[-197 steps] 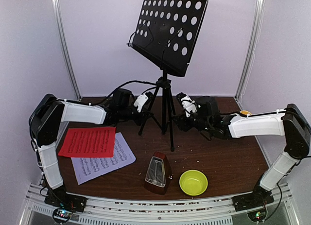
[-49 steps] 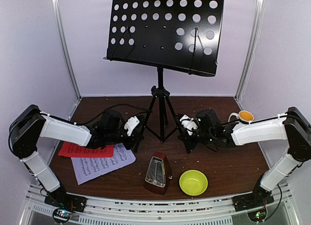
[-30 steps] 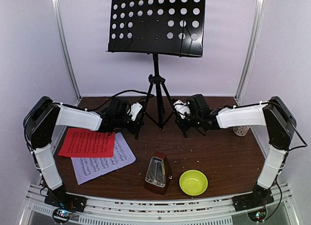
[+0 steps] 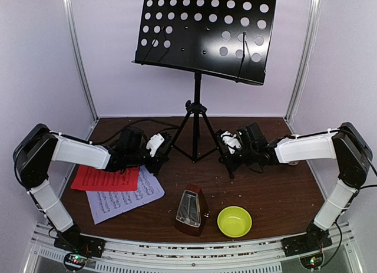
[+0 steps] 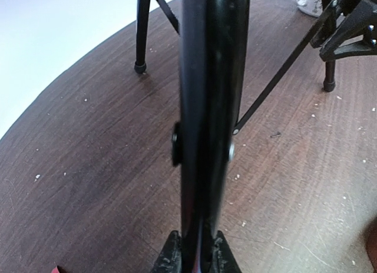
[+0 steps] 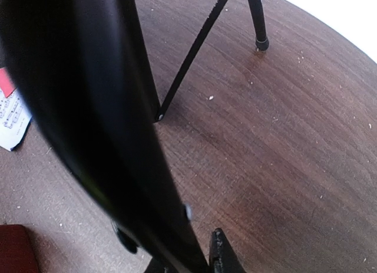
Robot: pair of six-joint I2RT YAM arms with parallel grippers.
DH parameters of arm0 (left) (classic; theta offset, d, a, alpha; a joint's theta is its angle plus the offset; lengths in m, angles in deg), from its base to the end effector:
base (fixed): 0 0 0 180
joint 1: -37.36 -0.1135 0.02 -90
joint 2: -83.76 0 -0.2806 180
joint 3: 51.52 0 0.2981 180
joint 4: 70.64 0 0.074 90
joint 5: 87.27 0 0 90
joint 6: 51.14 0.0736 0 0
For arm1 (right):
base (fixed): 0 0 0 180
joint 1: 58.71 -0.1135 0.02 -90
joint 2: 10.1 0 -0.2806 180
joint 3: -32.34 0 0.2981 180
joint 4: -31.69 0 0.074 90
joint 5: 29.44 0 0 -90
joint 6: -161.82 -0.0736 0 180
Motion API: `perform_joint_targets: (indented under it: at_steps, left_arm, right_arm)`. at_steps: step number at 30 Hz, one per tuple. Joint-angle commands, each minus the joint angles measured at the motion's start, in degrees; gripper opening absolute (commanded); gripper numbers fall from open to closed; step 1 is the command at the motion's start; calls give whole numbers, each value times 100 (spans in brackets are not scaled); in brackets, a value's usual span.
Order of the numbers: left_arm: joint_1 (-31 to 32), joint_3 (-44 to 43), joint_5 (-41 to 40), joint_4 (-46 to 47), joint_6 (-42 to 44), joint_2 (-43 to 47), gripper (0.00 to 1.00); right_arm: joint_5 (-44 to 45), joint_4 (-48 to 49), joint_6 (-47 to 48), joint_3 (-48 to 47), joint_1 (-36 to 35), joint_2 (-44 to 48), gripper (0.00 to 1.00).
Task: Set up the instrument practice props
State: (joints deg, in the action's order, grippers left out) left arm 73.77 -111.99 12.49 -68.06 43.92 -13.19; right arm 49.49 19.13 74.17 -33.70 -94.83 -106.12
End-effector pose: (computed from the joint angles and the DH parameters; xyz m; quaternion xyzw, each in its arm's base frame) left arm 0.3268 -0.2565 0.1331 0.3487 0.8082 -0.1989 0.4308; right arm 0.3272 0.2563 0.1447 -0.3368 0.8475 0.2008 0.3576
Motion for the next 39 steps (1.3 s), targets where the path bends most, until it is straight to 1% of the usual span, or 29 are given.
perform_joint_targets:
  at_steps: [1, 6, 18, 22, 26, 33, 36, 39]
  left_arm:
    - [-528, 601, -552, -611, -497, 229, 0]
    - [-531, 706, -397, -445, -680, 60, 0]
    - [-511, -233, -65, -472, -857, -659, 0]
    - [-422, -268, -111, -512, -819, -807, 0]
    - [-319, -27, -157, -437, -891, -684, 0]
    - [-255, 724, -301, -219, -1054, -248, 0]
    - [-146, 779, -164, -230, -1060, -225, 0]
    - [97, 676, -8, -242, -1175, -231, 0]
  right_arm:
    - [1441, -1415, -1659, 415, 670, 20, 0]
    - [1372, -1408, -1555, 179, 685, -94, 0]
    - [1426, -1958, -992, -1664, 668, -968, 0]
    - [1593, -2134, -844, -2058, 683, -1284, 0]
    - [1636, -2087, -746, -1958, 735, -1326, 0]
    - [1511, -1917, -1022, -1568, 972, -1125, 0]
    - [1499, -1936, -1008, -1591, 975, -1116, 0]
    - [1479, -1970, -970, -1595, 976, -1047, 1]
